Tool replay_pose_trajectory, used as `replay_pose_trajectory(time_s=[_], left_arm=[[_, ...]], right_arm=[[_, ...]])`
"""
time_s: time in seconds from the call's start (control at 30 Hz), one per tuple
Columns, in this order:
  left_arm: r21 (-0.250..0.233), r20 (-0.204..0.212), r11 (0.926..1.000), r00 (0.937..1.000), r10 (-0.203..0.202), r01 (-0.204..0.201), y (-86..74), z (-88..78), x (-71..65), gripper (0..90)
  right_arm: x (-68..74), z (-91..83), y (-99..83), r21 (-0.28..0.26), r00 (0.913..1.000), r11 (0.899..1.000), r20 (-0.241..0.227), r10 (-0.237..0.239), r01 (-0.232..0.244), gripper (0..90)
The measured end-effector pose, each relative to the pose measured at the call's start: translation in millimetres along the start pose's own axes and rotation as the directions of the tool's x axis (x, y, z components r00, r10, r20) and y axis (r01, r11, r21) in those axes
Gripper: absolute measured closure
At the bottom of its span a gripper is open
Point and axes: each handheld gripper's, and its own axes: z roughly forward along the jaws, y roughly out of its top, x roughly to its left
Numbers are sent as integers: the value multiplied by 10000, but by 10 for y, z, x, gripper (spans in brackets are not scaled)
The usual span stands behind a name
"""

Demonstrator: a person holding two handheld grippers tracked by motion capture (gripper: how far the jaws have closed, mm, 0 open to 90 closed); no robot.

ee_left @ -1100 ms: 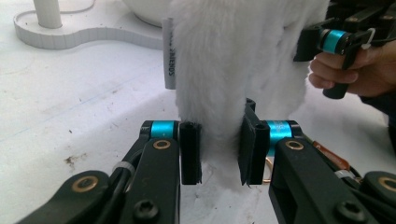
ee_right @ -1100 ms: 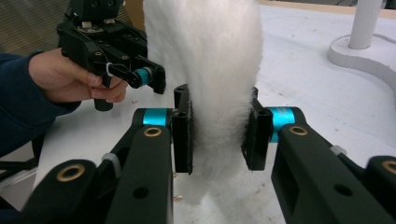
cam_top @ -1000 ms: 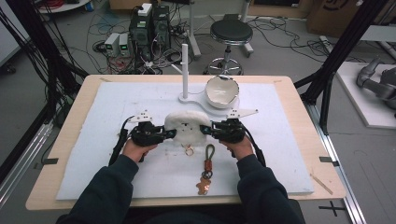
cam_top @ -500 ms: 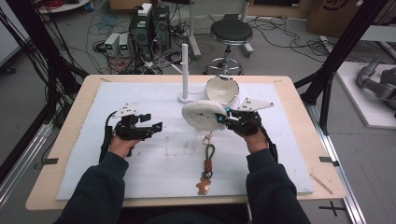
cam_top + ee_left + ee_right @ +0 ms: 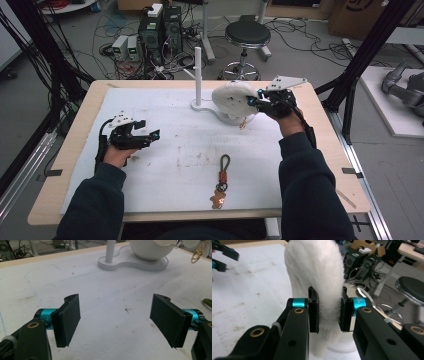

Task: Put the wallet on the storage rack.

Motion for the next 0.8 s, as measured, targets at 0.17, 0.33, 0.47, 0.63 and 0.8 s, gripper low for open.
replay_pose_trajectory(time_s=[0.17,0.33,0.47,0.63,0.8], left_arm=[[-15,-35,9995,9995,-325,325,-24,-16,62,241],[-19,112,9991,9990,-432,433,-28,-3,64,241],[-5,118,9990,9989,-451,451,-30,1,59,241],[31,146,9989,9987,-478,478,-35,15,51,241],[78,190,9988,9986,-488,486,-38,12,52,242]], right_arm=[[-133,48,184,417,9979,9979,413,-504,486,755],[-238,158,332,788,9928,9929,730,-952,894,755],[-306,250,446,1028,9884,9886,934,-1197,1100,756],[-398,321,595,1128,9806,9837,1220,-1537,1401,755],[-435,395,593,1658,9681,9690,1413,-2071,1831,755]])
